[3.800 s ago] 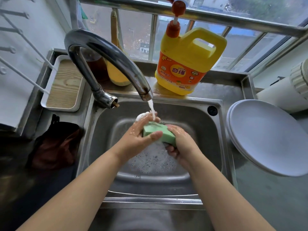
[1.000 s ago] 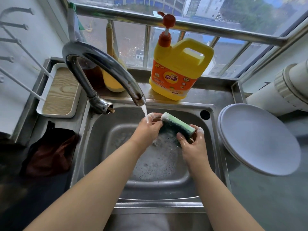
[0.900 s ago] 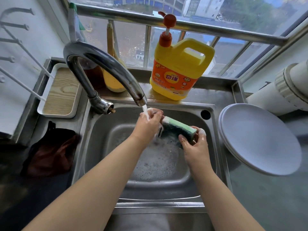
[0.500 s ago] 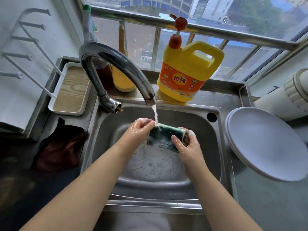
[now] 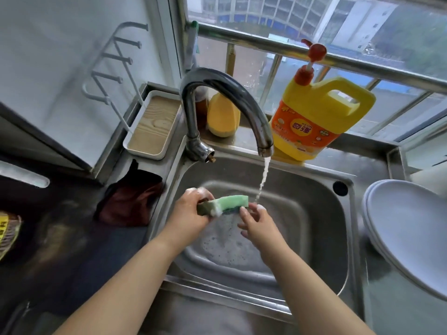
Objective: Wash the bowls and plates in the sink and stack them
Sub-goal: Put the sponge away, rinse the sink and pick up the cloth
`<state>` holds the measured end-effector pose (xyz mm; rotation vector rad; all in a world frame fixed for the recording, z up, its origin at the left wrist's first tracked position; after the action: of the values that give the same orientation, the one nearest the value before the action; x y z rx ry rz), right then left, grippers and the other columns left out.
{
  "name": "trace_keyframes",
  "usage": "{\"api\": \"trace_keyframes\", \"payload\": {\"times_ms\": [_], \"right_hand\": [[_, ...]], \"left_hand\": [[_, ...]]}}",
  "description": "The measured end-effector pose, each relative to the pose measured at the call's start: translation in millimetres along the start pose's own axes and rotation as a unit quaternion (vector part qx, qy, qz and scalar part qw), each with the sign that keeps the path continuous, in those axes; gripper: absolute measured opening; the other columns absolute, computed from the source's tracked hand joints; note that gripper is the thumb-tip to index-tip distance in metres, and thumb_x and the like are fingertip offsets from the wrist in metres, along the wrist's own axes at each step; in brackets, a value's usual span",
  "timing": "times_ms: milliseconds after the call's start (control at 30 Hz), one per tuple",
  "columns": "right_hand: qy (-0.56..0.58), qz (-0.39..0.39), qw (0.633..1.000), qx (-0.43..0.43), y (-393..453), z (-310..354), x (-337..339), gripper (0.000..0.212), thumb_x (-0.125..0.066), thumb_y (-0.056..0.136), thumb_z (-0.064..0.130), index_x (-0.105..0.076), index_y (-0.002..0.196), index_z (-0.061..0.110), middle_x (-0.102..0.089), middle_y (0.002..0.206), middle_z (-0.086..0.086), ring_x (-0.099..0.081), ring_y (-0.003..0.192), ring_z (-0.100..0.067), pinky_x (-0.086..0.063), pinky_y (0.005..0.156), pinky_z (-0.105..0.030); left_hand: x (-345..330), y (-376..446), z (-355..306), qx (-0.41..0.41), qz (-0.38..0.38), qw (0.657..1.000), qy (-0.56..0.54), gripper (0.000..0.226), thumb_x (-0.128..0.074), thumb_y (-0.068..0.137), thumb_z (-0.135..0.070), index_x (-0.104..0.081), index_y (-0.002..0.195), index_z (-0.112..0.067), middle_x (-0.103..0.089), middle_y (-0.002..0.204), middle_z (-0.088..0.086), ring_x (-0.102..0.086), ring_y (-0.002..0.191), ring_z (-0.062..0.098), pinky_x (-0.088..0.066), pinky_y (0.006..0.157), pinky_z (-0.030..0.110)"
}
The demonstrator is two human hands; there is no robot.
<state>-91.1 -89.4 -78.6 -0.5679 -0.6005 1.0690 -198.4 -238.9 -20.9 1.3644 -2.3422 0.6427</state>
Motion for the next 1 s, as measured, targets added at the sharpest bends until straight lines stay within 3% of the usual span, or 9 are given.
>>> {"api": "trace_keyframes", "payload": {"times_ms": [100, 200, 300, 400, 467, 567, 733, 867, 1000], "right_hand": [[0.24, 0.085, 0.963, -0.093, -7.7, -6.4, -30.6, 0.038, -0.046, 0.096, 0.045, -0.057, 0.113, 0.012, -0.068, 0.102, -0.009, -0.067, 0.087, -0.025, -0.055, 0.077, -0.039], [0.331, 0.088, 0.938, -0.058, -5.0, 6.0, -30.6, 0.029, -0.051, 0.096, 0.017, -0.053, 0.121, 0.002, -0.065, 0.101, -0.017, -0.065, 0.084, -0.026, -0.057, 0.064, -0.034], [0.363, 0.053, 0.93, -0.019, 2.9, 12.3, -13.2, 0.04, -0.048, 0.09, -0.006, -0.043, 0.13, -0.001, -0.06, 0.106, -0.021, -0.063, 0.086, -0.027, -0.058, 0.062, -0.033], [0.357, 0.082, 0.93, 0.017, -0.7, 21.4, -6.3, 0.045, -0.053, 0.086, -0.008, -0.043, 0.128, 0.002, -0.058, 0.11, -0.02, -0.063, 0.092, -0.028, -0.059, 0.069, -0.034], [0.362, 0.104, 0.926, 0.029, -6.7, 24.5, -8.2, 0.041, -0.054, 0.085, -0.008, -0.048, 0.123, 0.004, -0.061, 0.106, -0.017, -0.064, 0.09, -0.027, -0.059, 0.073, -0.034], [0.316, 0.085, 0.945, 0.006, -8.4, 12.5, -12.2, 0.039, -0.059, 0.088, -0.001, -0.049, 0.122, 0.014, -0.063, 0.111, -0.012, -0.064, 0.097, -0.025, -0.057, 0.083, -0.035], [0.024, 0.02, 0.998, -0.048, -5.4, -16.3, -10.8, 0.036, -0.061, 0.092, 0.027, -0.05, 0.124, 0.015, -0.062, 0.11, -0.003, -0.062, 0.095, -0.017, -0.052, 0.09, -0.035], [-0.021, 0.04, 0.998, -0.041, -8.9, -12.0, -21.5, 0.023, -0.057, 0.093, 0.018, -0.058, 0.115, 0.013, -0.066, 0.098, -0.003, -0.063, 0.082, -0.013, -0.051, 0.071, -0.026], [-0.022, 0.058, 0.998, -0.028, -10.0, -2.0, -31.6, 0.016, -0.057, 0.091, 0.013, -0.06, 0.107, 0.016, -0.068, 0.098, -0.005, -0.064, 0.076, -0.013, -0.047, 0.066, -0.024]], "left_hand": [[-4.3, -13.4, -19.4, -0.095, -0.003, 0.995, -0.017, 0.03, -0.075, 0.071, 0.003, -0.065, 0.088, -0.02, -0.056, 0.097, -0.006, -0.056, 0.089, 0.004, -0.041, 0.08, 0.009], [-13.8, -24.1, -27.3, -0.157, -0.01, 0.988, -0.009, 0.036, -0.072, 0.068, 0.003, -0.064, 0.087, -0.026, -0.052, 0.108, -0.006, -0.052, 0.102, 0.001, -0.039, 0.09, 0.006], [-24.1, -23.4, -2.9, -0.002, 0.022, 0.991, -0.134, 0.046, -0.062, 0.081, 0.006, -0.058, 0.102, -0.034, -0.047, 0.122, -0.01, -0.052, 0.112, 0.006, -0.047, 0.093, 0.019], [-47.1, -29.8, 27.0, 0.22, 0.055, 0.908, -0.353, 0.035, -0.057, 0.092, -0.003, -0.05, 0.123, -0.017, -0.058, 0.119, 0.006, -0.062, 0.104, 0.02, -0.054, 0.087, 0.03], [-55.0, -31.8, 24.9, 0.249, 0.095, 0.888, -0.374, 0.026, -0.06, 0.092, -0.015, -0.056, 0.117, -0.008, -0.067, 0.111, 0.013, -0.067, 0.1, 0.024, -0.056, 0.084, 0.032], [-46.5, -32.8, 21.3, 0.233, 0.088, 0.903, -0.35, 0.007, -0.062, 0.091, -0.007, -0.062, 0.097, -0.004, -0.071, 0.096, 0.017, -0.071, 0.085, 0.023, -0.059, 0.072, 0.031], [0.0, -32.3, 47.2, 0.232, -0.07, 0.928, -0.282, 0.016, -0.068, 0.086, -0.005, -0.059, 0.097, -0.012, -0.067, 0.1, 0.018, -0.068, 0.089, 0.027, -0.058, 0.073, 0.041], [52.9, -39.1, 58.4, 0.234, -0.226, 0.852, -0.41, 0.013, -0.06, 0.091, -0.005, -0.063, 0.103, -0.009, -0.068, 0.094, 0.01, -0.067, 0.085, 0.02, -0.054, 0.075, 0.035], [98.8, -9.6, 64.9, 0.229, -0.262, 0.801, -0.488, 0.02, -0.05, 0.093, 0.0, -0.058, 0.11, -0.009, -0.065, 0.096, 0.009, -0.063, 0.089, 0.019, -0.054, 0.08, 0.04]]}}
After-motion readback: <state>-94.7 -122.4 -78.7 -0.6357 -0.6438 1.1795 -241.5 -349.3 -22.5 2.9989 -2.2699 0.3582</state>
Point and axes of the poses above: each hand's wrist, its own y-axis towards the middle knuckle, its own x-axis out of the back of the hand, z = x × y, the point moved 10 cm from there along y, towards the middle knuckle
